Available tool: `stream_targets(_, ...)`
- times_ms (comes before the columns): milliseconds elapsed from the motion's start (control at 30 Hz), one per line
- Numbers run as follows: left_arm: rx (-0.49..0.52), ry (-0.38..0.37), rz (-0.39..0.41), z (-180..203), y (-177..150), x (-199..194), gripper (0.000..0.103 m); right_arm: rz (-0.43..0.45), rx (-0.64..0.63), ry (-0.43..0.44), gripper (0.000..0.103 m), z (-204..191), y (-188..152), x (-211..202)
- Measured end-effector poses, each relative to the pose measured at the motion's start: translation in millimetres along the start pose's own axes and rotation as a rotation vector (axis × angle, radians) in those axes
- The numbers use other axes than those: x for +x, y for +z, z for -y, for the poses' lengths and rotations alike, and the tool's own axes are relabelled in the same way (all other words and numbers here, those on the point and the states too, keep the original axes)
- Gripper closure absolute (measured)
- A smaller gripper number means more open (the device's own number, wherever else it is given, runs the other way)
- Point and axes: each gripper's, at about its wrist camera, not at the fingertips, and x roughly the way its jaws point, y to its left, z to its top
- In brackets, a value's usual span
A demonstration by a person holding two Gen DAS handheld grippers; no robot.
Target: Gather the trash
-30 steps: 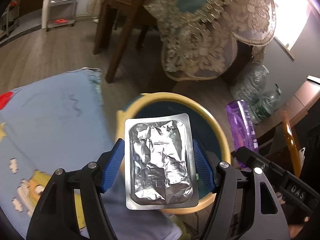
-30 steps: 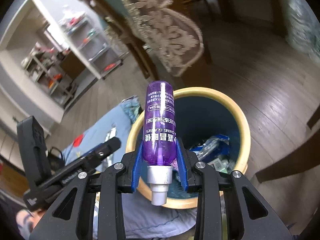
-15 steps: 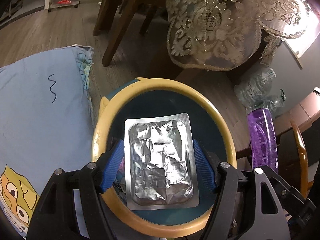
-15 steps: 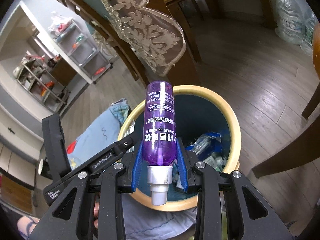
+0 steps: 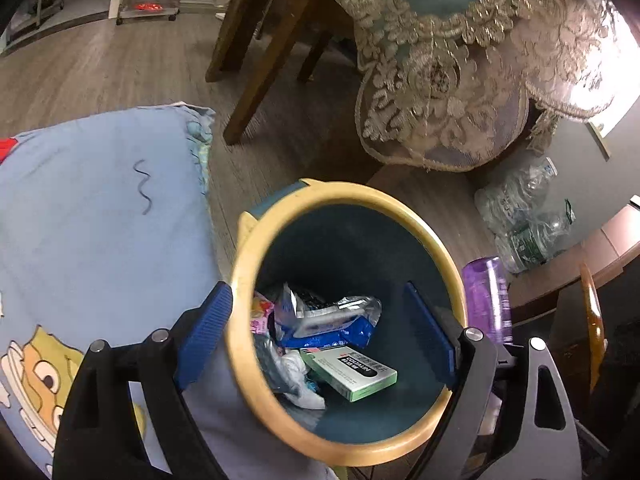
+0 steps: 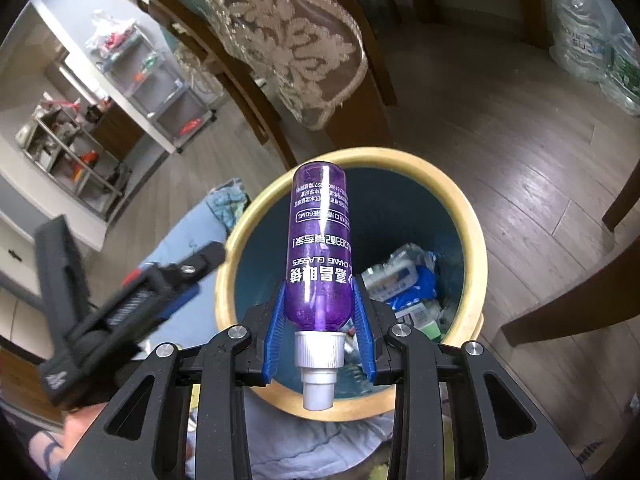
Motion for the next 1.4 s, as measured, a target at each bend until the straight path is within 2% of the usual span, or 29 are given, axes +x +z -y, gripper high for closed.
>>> stream_targets(300,0.023,0.011,0.044,-11.0,-1.2,-36.1,0.015,-0.048,0.003,-0.048,0.068,-0.7,-5.0,16.6)
stream_targets(400,0.049,0.022,0.055,-8.7,-2.8,-45.7,0.014,-0.035,-0.009,-0.054,0.055,-2.7,-5.1,12.9)
stream_targets(533,0.082,0.038,0.076,-5.4,-4.4,-59.7,0.013,-0.014,-0.014,-0.041,0.051,-4.6,-5.5,2.2)
stream_targets(600,0.102,0.044,0.090,-3.0,-5.1,-68.2,0.011,0.008,-0.029,-0.037,0.043,-8.0,-6.2,-7.8)
stream_targets(700,0.132,0.052,0.110,-0.1,-6.4,-81.4,0.009,0.046,-0.074,-0.033,0.038,-15.1,-8.1,-27.6)
stream_targets(733,0.142,0.055,0.117,1.0,-6.6,-86.1,0.009,0.058,-0.086,-0.031,0.032,-17.4,-6.6,-32.4)
stream_targets(833,0.168,0.068,0.132,4.6,-7.9,-98.5,0.006,0.101,-0.124,-0.026,0.028,-23.5,-6.9,-50.8)
stream_targets(1000,0.244,0.124,0.167,13.0,-18.8,-123.6,0.006,0.189,-0.264,-0.037,0.015,-41.0,-17.4,-88.7)
stream_targets(1167,0.307,0.168,0.198,21.8,-33.0,-144.2,0.006,0.259,-0.399,-0.053,0.011,-52.1,-36.8,-116.5)
stream_targets(1400,0.348,0.186,0.235,32.8,-51.5,-165.9,0.006,0.327,-0.444,-0.048,0.007,-53.0,-57.8,-139.7)
